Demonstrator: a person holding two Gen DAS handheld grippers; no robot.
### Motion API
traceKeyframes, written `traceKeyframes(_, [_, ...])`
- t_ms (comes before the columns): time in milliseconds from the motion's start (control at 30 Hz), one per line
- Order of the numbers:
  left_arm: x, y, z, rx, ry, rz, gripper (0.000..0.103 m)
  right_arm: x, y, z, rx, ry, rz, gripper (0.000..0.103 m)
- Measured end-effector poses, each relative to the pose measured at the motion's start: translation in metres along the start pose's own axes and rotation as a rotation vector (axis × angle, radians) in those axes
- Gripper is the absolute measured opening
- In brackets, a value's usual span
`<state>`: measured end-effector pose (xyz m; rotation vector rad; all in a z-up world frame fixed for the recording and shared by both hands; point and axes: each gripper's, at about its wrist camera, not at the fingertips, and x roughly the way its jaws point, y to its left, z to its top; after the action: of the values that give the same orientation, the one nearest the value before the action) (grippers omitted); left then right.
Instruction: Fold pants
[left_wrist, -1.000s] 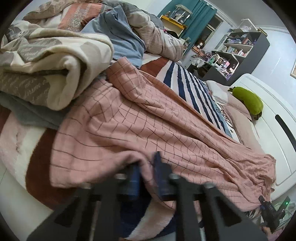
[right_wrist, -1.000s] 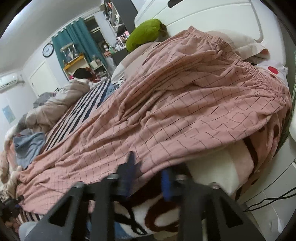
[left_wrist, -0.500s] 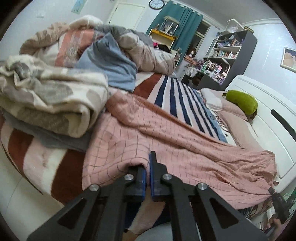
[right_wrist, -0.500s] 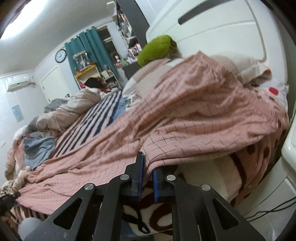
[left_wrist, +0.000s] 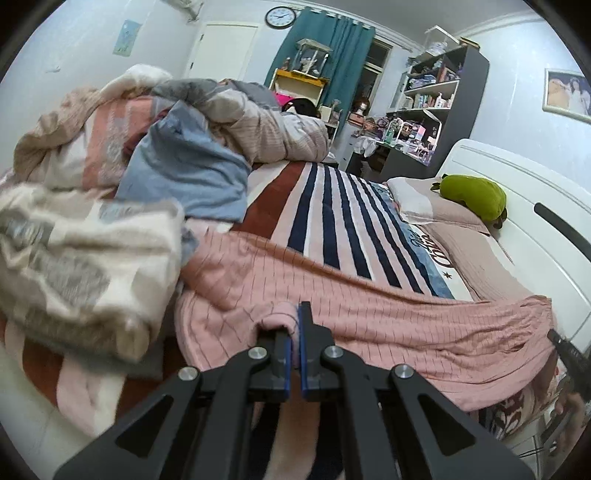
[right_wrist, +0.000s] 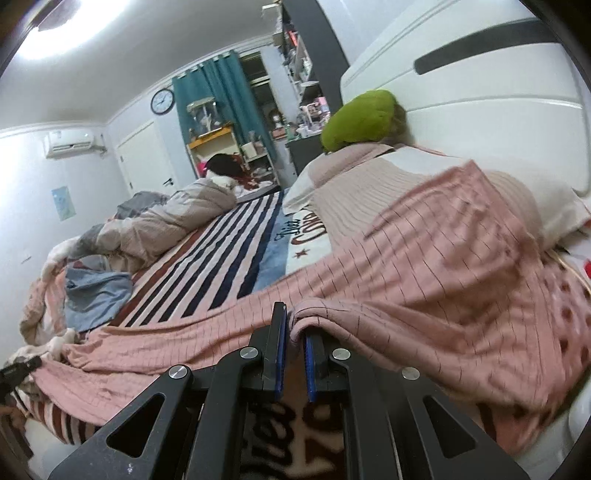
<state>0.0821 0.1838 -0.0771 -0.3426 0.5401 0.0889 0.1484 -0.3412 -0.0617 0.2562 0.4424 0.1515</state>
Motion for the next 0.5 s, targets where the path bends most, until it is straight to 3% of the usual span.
traceKeyframes(300, [0.071,-0.014,0.053,0.084,0.023,0.028,0.001,0.07,-0.001,0.049,-0.069,0.081,-0.021,0.003])
traceKeyframes(500, [0.138,-0.014,0.067,0.123,0.099,0.062,0.001,0.122,0.003,0.063,-0.15,0.161,-0.067,0.003])
